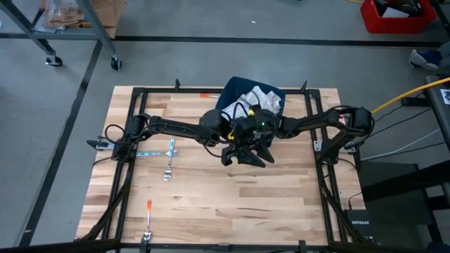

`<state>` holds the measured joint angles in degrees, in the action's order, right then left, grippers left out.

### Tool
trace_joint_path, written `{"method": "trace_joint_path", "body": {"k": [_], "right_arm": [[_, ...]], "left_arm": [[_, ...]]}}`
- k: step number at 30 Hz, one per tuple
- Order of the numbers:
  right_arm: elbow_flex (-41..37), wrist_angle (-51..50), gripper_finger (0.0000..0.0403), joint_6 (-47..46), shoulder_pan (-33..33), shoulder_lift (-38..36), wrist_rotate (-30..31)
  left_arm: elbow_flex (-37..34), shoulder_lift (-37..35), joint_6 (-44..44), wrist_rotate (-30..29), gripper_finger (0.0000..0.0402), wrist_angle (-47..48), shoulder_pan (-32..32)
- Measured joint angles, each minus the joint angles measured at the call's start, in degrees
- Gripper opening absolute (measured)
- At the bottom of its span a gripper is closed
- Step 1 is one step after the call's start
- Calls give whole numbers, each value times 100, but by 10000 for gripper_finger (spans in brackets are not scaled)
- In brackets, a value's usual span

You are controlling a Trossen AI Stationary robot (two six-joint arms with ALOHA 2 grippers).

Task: Fold towel
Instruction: Put the stacked and folded towels into the blue laundry bin

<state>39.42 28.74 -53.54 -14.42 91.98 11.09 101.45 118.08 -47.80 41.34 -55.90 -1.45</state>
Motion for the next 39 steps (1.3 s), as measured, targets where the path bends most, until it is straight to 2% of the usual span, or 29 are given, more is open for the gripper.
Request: {"method": "trace_joint_path", "body": {"k": [7, 11, 18, 25, 30, 36, 39], "right_arm": [[13, -1282, 232, -4, 256, 18, 992], [39, -1457, 232, -48, 241, 239, 1126], [22, -849, 232, -52, 241, 501, 1074], [-20, 211, 232, 37, 238, 267, 1164], [-7, 725, 232, 509, 241, -197, 1759], [0, 822, 232, 1256, 134, -551, 3128], [0, 711, 232, 1396, -135, -547, 3212]], "left_arm": [[0, 0, 21, -2, 148, 0, 0], [0, 0, 23, -2, 148, 2, 0], [0, 0, 23, -2, 148, 2, 0], [0, 0, -26, -2, 148, 2, 0], [0, 0, -43, -2, 148, 2, -4], [0, 0, -21, -2, 148, 2, -4], [0, 0, -21, -2, 148, 0, -4]]}}
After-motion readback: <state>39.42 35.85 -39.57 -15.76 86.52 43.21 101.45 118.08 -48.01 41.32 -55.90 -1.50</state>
